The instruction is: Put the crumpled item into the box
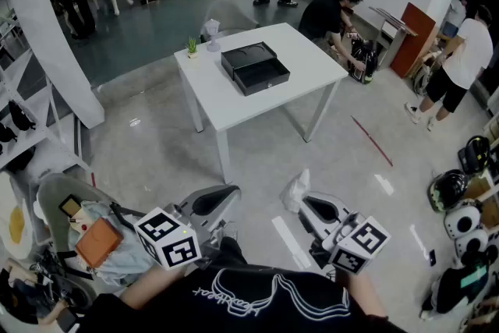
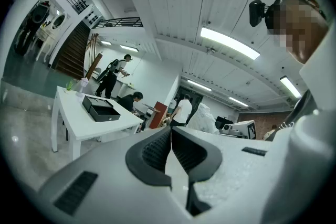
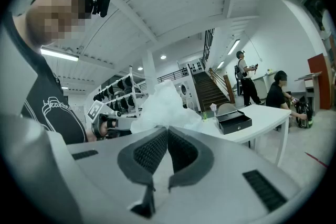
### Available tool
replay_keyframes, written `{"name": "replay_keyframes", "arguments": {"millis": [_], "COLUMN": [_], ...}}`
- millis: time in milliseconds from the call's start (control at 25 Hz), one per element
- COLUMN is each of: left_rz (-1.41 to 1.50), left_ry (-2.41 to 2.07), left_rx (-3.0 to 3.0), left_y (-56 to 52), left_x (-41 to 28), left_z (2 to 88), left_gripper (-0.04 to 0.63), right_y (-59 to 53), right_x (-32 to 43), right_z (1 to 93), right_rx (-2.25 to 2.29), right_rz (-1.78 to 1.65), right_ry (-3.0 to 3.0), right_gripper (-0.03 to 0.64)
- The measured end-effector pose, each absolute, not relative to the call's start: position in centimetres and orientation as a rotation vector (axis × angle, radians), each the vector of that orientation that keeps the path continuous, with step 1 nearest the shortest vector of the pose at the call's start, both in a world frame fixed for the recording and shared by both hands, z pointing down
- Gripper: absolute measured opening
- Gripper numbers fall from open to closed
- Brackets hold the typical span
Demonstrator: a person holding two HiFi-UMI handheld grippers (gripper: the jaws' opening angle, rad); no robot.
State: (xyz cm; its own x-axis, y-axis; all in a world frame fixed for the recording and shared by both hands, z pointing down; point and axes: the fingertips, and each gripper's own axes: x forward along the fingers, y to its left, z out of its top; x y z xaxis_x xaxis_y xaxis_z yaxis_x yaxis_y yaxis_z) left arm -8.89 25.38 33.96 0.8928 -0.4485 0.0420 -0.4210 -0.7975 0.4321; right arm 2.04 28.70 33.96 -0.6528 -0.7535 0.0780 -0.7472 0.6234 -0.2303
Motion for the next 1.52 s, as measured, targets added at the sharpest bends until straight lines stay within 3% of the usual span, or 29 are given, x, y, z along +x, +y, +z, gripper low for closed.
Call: {"name": "replay_keyframes", "arguments": {"millis": [760,1520], "left_rz": [-0.107,-0.073], "left_ry": [-0.625,-0.533], "left_rx": [2.66,2.608], "left_y": [23.7,3.7], "left_x": [-8.2,-6.2], "left_z": [32.9,34.7], "left_gripper": [0.008,0.008], "right_y": [26.4,7.3], "right_x": [2.8,3.8], "right_z": [32.4,33.6], "right_rx": [-1.291,-1.376], "right_rz": [-0.276,-0.469], "right_ry": [2.803,2.726], "right_gripper": [0.006,0.008]}}
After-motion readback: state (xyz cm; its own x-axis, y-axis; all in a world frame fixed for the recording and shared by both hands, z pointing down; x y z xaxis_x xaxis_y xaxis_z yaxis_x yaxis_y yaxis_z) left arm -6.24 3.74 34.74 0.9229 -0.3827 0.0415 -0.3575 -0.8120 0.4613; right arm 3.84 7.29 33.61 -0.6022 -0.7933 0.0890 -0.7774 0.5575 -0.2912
